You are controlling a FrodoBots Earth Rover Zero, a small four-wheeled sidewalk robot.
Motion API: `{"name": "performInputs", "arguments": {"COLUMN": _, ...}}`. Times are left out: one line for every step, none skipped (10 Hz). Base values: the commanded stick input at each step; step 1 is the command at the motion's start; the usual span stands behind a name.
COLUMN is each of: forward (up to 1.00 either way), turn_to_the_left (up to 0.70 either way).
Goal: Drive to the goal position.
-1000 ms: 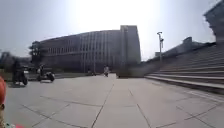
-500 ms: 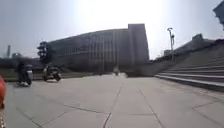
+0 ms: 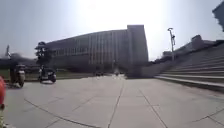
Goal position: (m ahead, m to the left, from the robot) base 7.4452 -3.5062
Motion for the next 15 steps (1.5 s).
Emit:
{"name": "performInputs", "arguments": {"forward": 0.7, "turn_to_the_left": -0.01}}
{"name": "performInputs", "arguments": {"forward": 0.7, "turn_to_the_left": -0.01}}
{"name": "performInputs", "arguments": {"forward": 0.7, "turn_to_the_left": -0.01}}
{"name": "performInputs", "arguments": {"forward": 0.7, "turn_to_the_left": -0.01}}
{"name": "performInputs", "arguments": {"forward": 0.7, "turn_to_the_left": -0.01}}
{"name": "performInputs", "arguments": {"forward": 0.7, "turn_to_the_left": -0.01}}
{"name": "performInputs", "arguments": {"forward": 0.7, "turn_to_the_left": -0.01}}
{"name": "performInputs", "arguments": {"forward": 0.7, "turn_to_the_left": -0.01}}
{"name": "performInputs", "arguments": {"forward": 0.7, "turn_to_the_left": -0.01}}
{"name": "performInputs", "arguments": {"forward": 0.7, "turn_to_the_left": -0.01}}
{"name": "performInputs", "arguments": {"forward": 0.7, "turn_to_the_left": -0.01}}
{"name": "performInputs", "arguments": {"forward": 0.7, "turn_to_the_left": -0.01}}
{"name": "performInputs", "arguments": {"forward": 0.7, "turn_to_the_left": -0.01}}
{"name": "performInputs", "arguments": {"forward": 0.7, "turn_to_the_left": -0.01}}
{"name": "performInputs", "arguments": {"forward": 0.7, "turn_to_the_left": -0.01}}
